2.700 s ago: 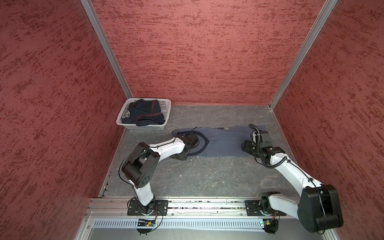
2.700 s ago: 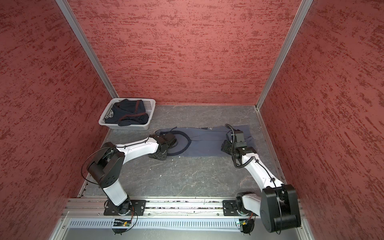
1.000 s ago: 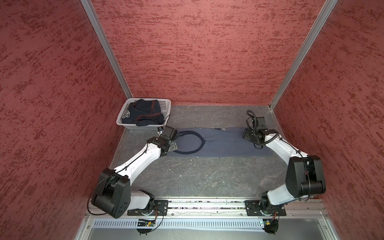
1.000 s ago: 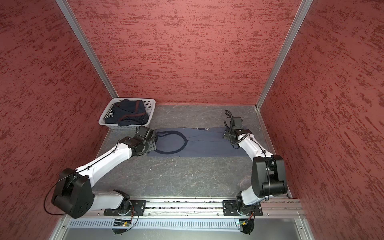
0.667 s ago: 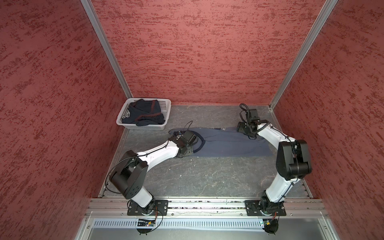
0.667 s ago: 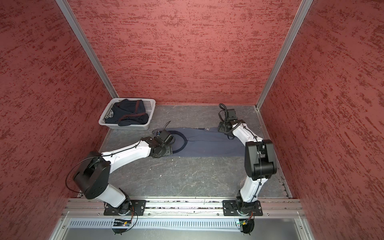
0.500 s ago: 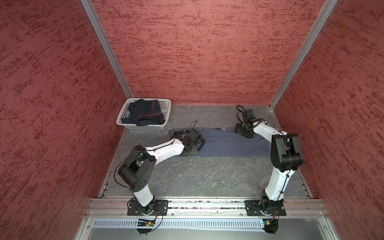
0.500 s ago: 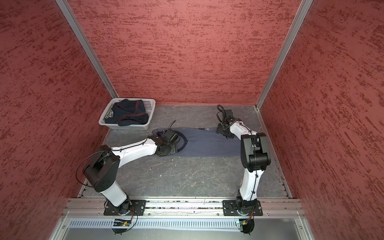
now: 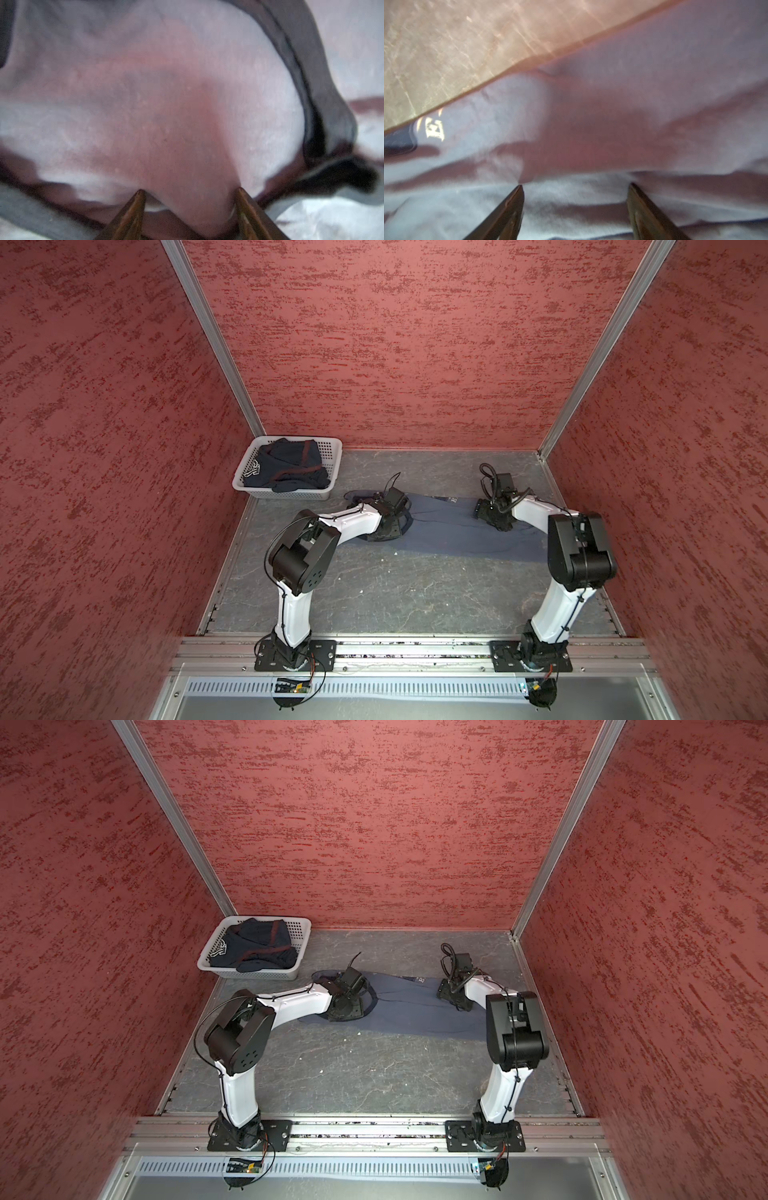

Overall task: Fold and stack the tank tops
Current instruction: 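Rotate the strip lengthwise toward the robot, left gripper far end, right gripper near end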

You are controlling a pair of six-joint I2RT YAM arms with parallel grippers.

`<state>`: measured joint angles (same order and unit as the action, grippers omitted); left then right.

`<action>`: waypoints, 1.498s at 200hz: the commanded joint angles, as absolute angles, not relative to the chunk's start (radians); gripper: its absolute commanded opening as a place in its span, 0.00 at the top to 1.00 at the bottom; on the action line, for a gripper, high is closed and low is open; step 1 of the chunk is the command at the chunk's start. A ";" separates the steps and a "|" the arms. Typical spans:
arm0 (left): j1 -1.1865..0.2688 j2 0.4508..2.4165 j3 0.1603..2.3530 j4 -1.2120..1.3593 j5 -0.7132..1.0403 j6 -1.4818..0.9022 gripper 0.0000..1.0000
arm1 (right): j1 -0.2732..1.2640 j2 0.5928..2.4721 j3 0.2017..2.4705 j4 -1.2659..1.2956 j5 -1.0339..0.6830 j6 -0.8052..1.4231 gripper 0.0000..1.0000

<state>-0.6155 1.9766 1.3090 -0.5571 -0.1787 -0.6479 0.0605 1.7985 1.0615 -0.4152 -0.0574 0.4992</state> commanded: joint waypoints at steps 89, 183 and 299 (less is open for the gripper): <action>-0.514 2.348 1.957 -0.652 -0.128 -0.265 0.27 | 0.308 1.163 0.413 -0.405 -0.270 0.924 0.20; -0.670 2.079 1.762 -0.747 -0.115 -0.560 0.23 | 0.330 1.284 0.750 -0.590 0.135 0.652 0.20; -0.634 2.269 1.743 -0.596 -0.049 -0.519 0.25 | 0.514 1.355 0.523 -0.428 -0.104 0.815 0.23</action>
<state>-0.6765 2.2131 1.7077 -0.6670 -0.0547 -0.5926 0.4145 1.3453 0.6094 -0.4637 0.0418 0.6910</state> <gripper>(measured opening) 0.752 0.776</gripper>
